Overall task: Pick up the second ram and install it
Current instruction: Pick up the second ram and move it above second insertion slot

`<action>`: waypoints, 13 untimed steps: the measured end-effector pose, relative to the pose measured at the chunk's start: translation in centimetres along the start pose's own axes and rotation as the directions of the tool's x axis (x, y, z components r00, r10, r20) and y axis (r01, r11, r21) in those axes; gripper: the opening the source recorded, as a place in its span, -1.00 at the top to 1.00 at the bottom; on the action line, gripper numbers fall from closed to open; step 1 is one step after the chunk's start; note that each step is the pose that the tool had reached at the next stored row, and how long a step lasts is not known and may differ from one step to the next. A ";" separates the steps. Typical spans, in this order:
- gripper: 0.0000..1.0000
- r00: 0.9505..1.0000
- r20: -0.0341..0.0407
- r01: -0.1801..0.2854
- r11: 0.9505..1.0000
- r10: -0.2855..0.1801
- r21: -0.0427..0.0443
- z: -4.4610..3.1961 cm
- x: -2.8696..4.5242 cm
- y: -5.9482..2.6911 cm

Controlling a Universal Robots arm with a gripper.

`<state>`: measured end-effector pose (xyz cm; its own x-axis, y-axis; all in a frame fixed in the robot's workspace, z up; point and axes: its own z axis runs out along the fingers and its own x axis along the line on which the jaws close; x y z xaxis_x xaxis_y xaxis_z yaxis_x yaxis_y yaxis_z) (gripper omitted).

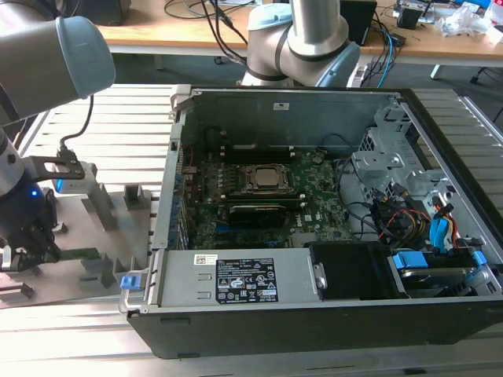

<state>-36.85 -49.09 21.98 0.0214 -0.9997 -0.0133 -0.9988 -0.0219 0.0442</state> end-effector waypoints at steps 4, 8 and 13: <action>0.72 1.000 0.000 0.000 1.000 0.000 0.000 -0.40 -0.04 0.01; 0.72 1.000 -0.001 0.000 1.000 0.000 0.000 -0.85 -0.06 0.03; 0.72 1.000 -0.001 0.000 1.000 0.000 0.000 -1.15 -0.07 0.05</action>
<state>-36.85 -49.04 23.13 0.0214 -0.9997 -0.0125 -0.9988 -0.0219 0.0440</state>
